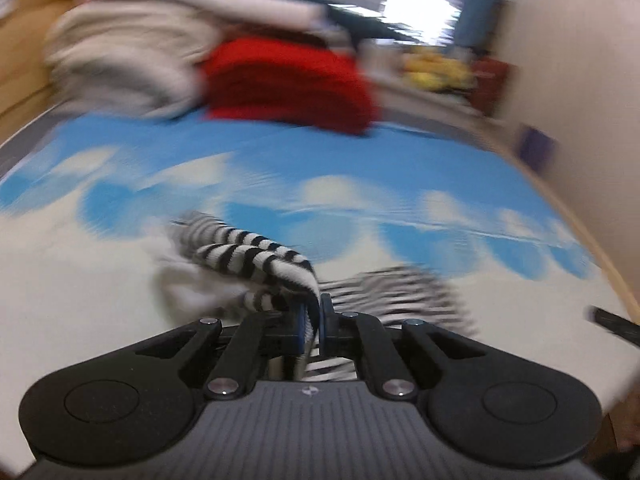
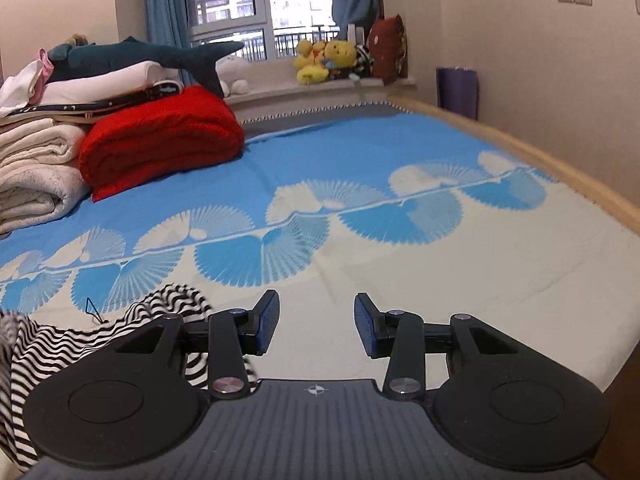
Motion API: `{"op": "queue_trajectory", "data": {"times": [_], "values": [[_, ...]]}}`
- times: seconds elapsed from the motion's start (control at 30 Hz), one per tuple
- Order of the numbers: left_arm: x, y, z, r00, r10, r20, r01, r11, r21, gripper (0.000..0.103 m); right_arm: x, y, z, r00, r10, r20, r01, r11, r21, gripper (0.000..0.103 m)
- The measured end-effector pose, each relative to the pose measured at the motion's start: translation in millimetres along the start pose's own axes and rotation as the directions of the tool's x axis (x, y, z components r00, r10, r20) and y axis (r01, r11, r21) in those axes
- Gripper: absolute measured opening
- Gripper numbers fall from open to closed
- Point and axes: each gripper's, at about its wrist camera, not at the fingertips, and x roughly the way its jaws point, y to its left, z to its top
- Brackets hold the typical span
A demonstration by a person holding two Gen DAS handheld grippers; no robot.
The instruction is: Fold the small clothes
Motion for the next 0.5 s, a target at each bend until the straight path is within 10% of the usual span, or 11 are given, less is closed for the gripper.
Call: {"op": "queue_trajectory", "data": {"times": [0.17, 0.3, 0.4, 0.5], "values": [[26, -132, -20, 0.975, -0.22, -0.025, 0.22, 0.952, 0.212, 0.007, -2, -31, 2, 1.0, -0.015, -0.001, 0.015, 0.999, 0.049, 0.043], [79, -185, -55, 0.882, -0.333, -0.333, 0.42, 0.876, 0.236, 0.015, 0, -50, 4, 1.0, -0.018, -0.007, 0.019, 0.995, 0.103, 0.043], [70, -162, -58, 0.871, -0.369, -0.324, 0.455, 0.855, 0.249, 0.023, 7, -56, 5, 0.999, 0.018, -0.032, -0.013, 0.99, 0.139, 0.043], [53, -109, -49, 0.903, -0.333, -0.272, 0.404, 0.873, 0.272, 0.036, 15, -53, 9, 0.992, 0.11, -0.056, -0.101, 0.983, 0.152, 0.043]]}}
